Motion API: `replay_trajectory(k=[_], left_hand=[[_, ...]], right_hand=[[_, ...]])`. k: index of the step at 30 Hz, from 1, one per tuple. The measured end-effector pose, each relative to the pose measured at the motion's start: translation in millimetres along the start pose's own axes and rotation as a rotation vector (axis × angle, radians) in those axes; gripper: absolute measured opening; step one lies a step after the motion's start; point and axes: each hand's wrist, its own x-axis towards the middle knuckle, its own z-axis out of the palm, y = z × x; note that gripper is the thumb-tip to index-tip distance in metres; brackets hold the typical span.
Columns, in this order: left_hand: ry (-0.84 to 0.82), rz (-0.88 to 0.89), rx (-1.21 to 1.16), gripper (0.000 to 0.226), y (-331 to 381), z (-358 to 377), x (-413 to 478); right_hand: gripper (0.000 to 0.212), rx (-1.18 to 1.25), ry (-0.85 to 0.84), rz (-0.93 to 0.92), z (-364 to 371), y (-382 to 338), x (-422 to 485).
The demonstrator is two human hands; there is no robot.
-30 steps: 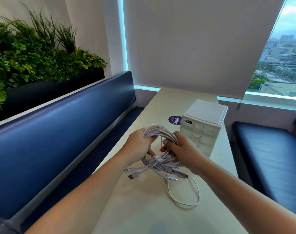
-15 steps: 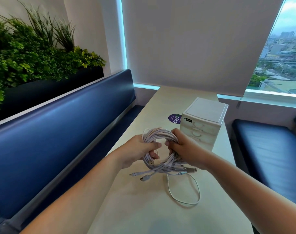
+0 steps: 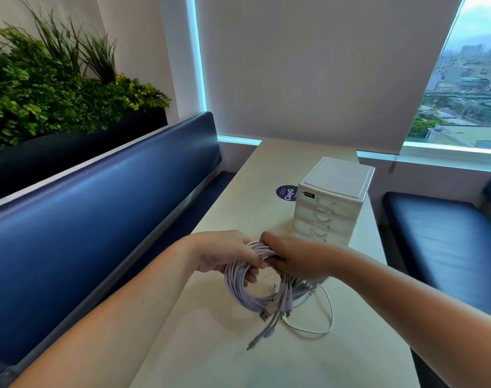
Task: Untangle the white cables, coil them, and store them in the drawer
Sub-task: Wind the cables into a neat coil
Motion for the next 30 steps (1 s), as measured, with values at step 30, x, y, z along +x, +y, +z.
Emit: replay_trajectory(k=[30], left_hand=[[0.549, 0.131, -0.691, 0.017, -82.6, 50.9, 43.1]], right_hand=[[0.036, 1.344, 0.488, 0.3, 111.5, 19.3, 0.9]])
